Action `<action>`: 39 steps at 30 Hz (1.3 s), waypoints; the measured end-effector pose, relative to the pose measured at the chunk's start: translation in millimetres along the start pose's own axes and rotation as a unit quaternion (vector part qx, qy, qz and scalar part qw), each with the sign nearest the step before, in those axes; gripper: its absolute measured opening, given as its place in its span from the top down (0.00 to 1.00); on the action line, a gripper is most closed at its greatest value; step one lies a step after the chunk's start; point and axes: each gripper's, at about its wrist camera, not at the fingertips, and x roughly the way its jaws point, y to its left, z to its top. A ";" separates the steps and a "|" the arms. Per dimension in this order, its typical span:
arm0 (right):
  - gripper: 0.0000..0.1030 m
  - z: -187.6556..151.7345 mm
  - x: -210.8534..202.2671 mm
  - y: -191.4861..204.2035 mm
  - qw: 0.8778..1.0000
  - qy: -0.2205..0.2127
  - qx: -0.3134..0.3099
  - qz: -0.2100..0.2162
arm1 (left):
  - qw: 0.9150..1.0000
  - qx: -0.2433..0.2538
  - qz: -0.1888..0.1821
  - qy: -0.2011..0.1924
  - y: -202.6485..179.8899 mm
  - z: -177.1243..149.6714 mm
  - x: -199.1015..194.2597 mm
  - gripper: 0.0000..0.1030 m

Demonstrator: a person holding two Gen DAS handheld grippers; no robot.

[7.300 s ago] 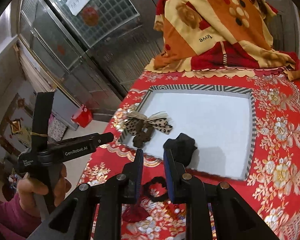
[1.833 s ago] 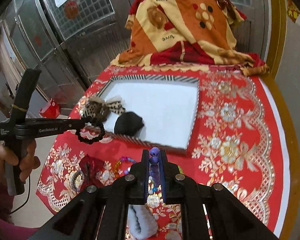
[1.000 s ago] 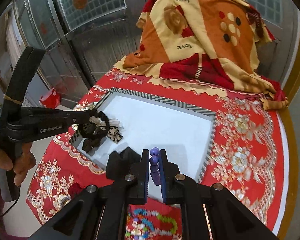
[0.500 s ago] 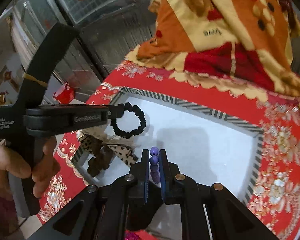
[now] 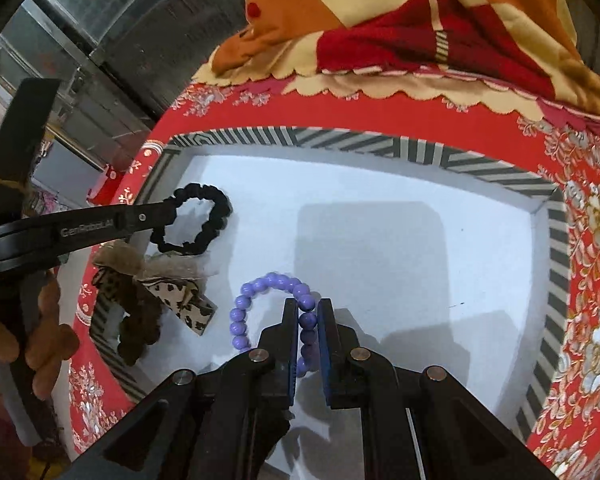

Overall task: Organize jewelry
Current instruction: 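Carry both items into the white tray and open both grippers to release, then withdraw both open grippers from the tray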

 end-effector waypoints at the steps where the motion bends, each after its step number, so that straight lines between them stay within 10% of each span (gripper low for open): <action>1: 0.92 -0.1 2.1 -0.3 1.000 0.002 0.003 -0.001 | 1.000 0.000 0.000 0.000 0.1 -0.1 0.0 0.92; 7: 0.90 -2.0 -0.1 0.9 1.000 -0.002 -0.001 -0.007 | 1.000 -0.017 -0.008 -0.006 3.5 -2.7 -2.4 0.60; 39: 0.64 -116.7 -188.7 39.4 0.993 -0.108 0.029 0.021 | 0.994 0.044 0.005 -0.104 -20.5 -128.2 -141.7 0.58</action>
